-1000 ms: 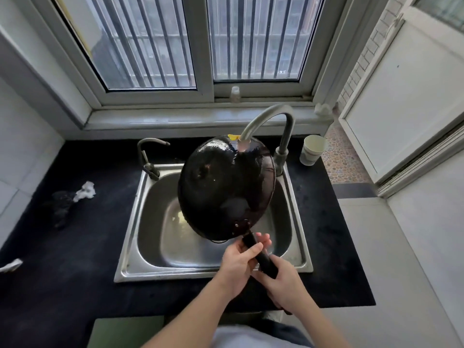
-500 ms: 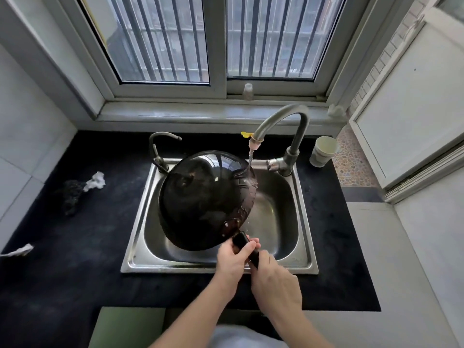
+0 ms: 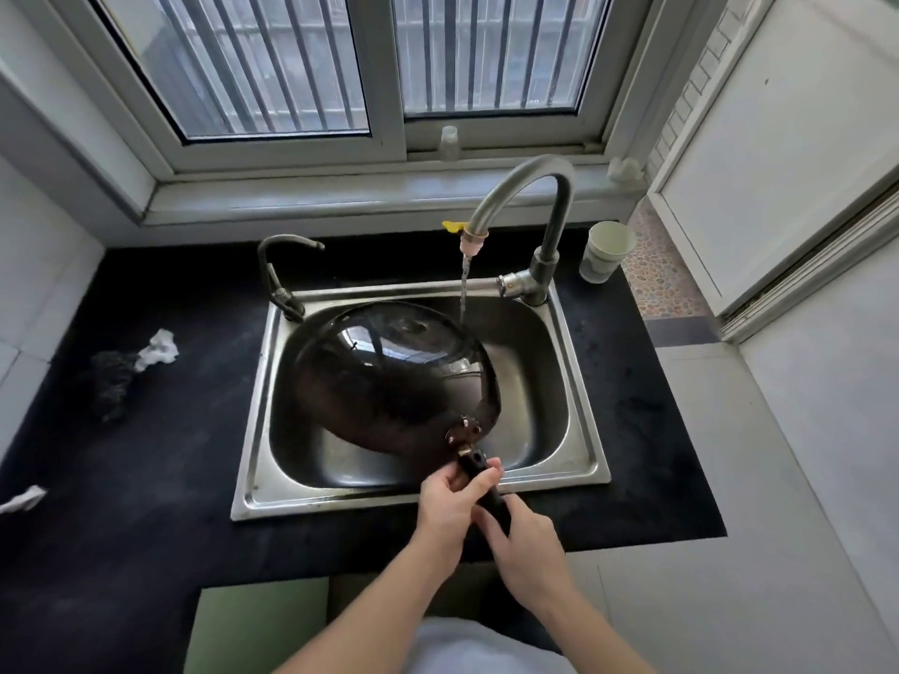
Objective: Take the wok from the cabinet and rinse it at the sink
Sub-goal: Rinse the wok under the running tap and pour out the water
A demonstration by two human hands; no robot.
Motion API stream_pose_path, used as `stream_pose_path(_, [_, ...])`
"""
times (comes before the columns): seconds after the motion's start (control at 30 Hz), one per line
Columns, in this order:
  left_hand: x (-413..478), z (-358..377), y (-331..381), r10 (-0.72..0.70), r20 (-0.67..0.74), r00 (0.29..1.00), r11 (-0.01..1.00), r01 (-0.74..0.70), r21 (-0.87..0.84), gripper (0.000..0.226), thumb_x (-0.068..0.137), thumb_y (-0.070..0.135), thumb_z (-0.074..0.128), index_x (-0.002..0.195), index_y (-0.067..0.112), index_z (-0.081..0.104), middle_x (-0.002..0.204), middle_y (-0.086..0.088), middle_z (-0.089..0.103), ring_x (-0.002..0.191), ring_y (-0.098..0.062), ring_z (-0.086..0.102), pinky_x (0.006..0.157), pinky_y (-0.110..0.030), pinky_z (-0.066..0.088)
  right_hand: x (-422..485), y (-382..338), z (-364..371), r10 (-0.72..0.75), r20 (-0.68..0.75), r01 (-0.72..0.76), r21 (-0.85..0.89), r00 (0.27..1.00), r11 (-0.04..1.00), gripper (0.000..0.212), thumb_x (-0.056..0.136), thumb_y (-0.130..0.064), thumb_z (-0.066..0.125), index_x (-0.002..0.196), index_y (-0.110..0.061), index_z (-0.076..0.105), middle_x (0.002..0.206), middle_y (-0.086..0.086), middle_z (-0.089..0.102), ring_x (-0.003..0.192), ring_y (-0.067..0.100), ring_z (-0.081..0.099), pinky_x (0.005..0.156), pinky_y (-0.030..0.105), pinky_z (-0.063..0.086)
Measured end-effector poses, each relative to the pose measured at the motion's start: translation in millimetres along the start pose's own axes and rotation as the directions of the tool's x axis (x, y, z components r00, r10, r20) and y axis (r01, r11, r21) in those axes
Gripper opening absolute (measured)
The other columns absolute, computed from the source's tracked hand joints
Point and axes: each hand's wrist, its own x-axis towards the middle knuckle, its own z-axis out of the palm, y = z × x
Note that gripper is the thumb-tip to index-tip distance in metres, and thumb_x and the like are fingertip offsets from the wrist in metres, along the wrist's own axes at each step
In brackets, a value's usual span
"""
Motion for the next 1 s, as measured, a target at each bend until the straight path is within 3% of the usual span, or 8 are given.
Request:
stream_pose_path(0.17, [0,6,-6,-0.067,0.128,0.989,0.997,0.072,-0.029,0.018,0.091,0.002,0.061,0.108,0.002,0.068,0.109,-0.016,0.074,0.106,-0.025,0.069,0.096,-0.035,0.053,-6,10,-3,0.023,-0.008,-0.022,0.101,1.000,0.995,0.019,0.098,-0.042,0.055,0.097,-0.025,0.062,0.086,-0.008,0.070,0.076,0.006,0.065,0.060,0.019,0.048])
stream_pose_path(0.33, [5,15,-12,-0.031,0.112,0.993,0.981,0.009,0.191,0.012,0.088,0.012,0.069,0.096,0.005,0.073,0.092,-0.012,0.076,0.090,-0.023,0.069,0.096,-0.042,0.053,-7,20,-7,0.059,0.001,-0.058,0.201,0.998,0.978,0.019,0.096,-0.042,0.057,0.087,-0.027,0.065,0.077,-0.004,0.071,0.071,0.011,0.066,0.064,0.031,0.055])
stream_pose_path(0.57, [8,29,-14,-0.055,0.045,0.997,0.937,0.036,0.346,0.022,0.086,0.022,0.073,0.098,0.004,0.071,0.084,-0.005,0.077,0.079,-0.013,0.072,0.074,-0.025,0.054,-5,24,-20,0.084,0.083,-0.107,0.325,0.993,0.940,0.018,0.095,-0.037,0.061,0.082,-0.026,0.066,0.066,-0.004,0.067,0.060,0.006,0.059,0.056,0.025,0.046])
stream_pose_path(0.67, [8,33,-12,-0.100,0.045,0.994,0.966,0.086,0.245,0.023,0.085,0.020,0.074,0.099,0.003,0.070,0.085,-0.010,0.074,0.079,-0.018,0.070,0.072,-0.028,0.055,-2,24,-29,0.034,0.157,-0.092,0.379,0.987,0.921,0.005,0.086,-0.028,0.074,0.085,-0.024,0.072,0.070,-0.004,0.073,0.066,0.006,0.066,0.063,0.027,0.052])
stream_pose_path(0.77, [6,31,-9,-0.183,0.164,0.969,0.979,0.195,-0.059,0.030,0.088,0.013,0.068,0.115,-0.001,0.065,0.103,-0.014,0.072,0.092,-0.021,0.069,0.079,-0.031,0.055,1,20,-38,-0.033,0.224,-0.083,0.489,0.974,0.868,0.017,0.073,-0.020,0.081,0.088,-0.016,0.075,0.082,0.010,0.077,0.082,0.029,0.073,0.084,0.050,0.059])
stream_pose_path(0.83, [6,29,-7,-0.199,0.244,0.949,0.960,0.239,-0.145,0.033,0.091,0.009,0.062,0.123,-0.001,0.061,0.120,-0.015,0.070,0.108,-0.023,0.068,0.091,-0.033,0.053,0,21,-45,-0.051,0.304,-0.130,0.544,0.951,0.829,0.023,0.075,-0.019,0.081,0.093,-0.009,0.070,0.070,0.013,0.071,0.063,0.032,0.069,0.066,0.045,0.061])
stream_pose_path(0.9, [5,27,-5,-0.186,0.256,0.949,0.961,0.230,-0.152,0.032,0.092,0.006,0.060,0.123,-0.002,0.061,0.122,-0.016,0.069,0.112,-0.024,0.067,0.096,-0.034,0.052,0,20,-52,-0.055,0.408,-0.195,0.545,0.911,0.816,0.021,0.085,-0.018,0.076,0.096,-0.007,0.062,0.053,0.004,0.055,0.039,0.018,0.048,0.039,0.027,0.044])
stream_pose_path(1.0, [4,26,-4,-0.146,0.176,0.974,0.979,0.167,-0.115,0.028,0.090,0.004,0.063,0.116,-0.004,0.064,0.105,-0.016,0.071,0.100,-0.023,0.069,0.094,-0.035,0.053,2,11,-58,-0.061,0.433,-0.188,0.510,0.899,0.840,0.020,0.089,-0.026,0.072,0.094,-0.010,0.061,0.053,0.001,0.052,0.037,0.014,0.042,0.036,0.025,0.037])
